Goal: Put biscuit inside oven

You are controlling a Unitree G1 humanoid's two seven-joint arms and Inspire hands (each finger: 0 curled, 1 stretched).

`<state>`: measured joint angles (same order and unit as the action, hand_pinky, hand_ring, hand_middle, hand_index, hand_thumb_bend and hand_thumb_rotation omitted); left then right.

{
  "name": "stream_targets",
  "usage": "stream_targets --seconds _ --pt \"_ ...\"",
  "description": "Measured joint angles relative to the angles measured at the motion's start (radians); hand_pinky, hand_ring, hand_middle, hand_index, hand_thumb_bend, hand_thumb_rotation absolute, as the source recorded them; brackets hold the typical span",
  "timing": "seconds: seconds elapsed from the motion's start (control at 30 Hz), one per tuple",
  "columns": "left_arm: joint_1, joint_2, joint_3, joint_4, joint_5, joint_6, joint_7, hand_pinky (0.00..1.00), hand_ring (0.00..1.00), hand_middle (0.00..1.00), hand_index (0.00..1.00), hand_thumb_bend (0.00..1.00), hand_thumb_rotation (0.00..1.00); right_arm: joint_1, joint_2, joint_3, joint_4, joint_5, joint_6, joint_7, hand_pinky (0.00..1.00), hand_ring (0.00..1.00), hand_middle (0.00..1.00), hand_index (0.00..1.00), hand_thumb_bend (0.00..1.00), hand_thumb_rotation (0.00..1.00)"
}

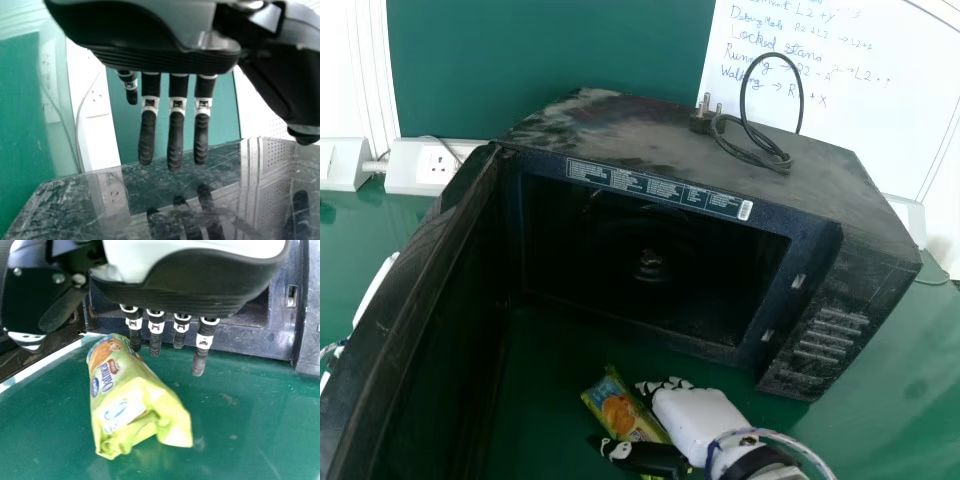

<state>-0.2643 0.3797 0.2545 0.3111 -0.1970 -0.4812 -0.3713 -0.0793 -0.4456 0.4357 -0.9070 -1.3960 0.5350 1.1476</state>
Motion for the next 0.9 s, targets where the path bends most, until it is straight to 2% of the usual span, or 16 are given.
stream_targets --seconds 0.17,0.33,0.53,0.9 --pt "0.001 0.000 -0.001 -0.013 0.000 0.004 0.002 0.31 0.37 0.43 0.48 0.51 0.06 0.040 0.080 -0.043 0.030 -0.035 -0.088 0.008 0.78 0.93 0.96 0.96 0.87 0.62" --pt "0.002 0.000 -0.002 -0.036 0.000 0.017 0.003 0.31 0.37 0.43 0.48 0.51 0.06 0.065 0.126 -0.098 0.064 -0.033 -0.148 0.007 0.78 0.93 0.97 0.97 0.86 0.61" --pt "0.006 0.000 -0.002 -0.044 0.000 0.031 0.007 0.31 0.37 0.43 0.48 0.51 0.06 0.067 0.163 -0.161 0.088 -0.022 -0.190 0.007 0.77 0.92 0.97 0.97 0.87 0.58" --pt "0.010 -0.001 -0.003 -0.070 0.000 0.044 0.017 0.32 0.37 0.42 0.48 0.51 0.06 0.070 0.191 -0.216 0.105 -0.019 -0.249 0.005 0.77 0.92 0.97 0.97 0.86 0.58"
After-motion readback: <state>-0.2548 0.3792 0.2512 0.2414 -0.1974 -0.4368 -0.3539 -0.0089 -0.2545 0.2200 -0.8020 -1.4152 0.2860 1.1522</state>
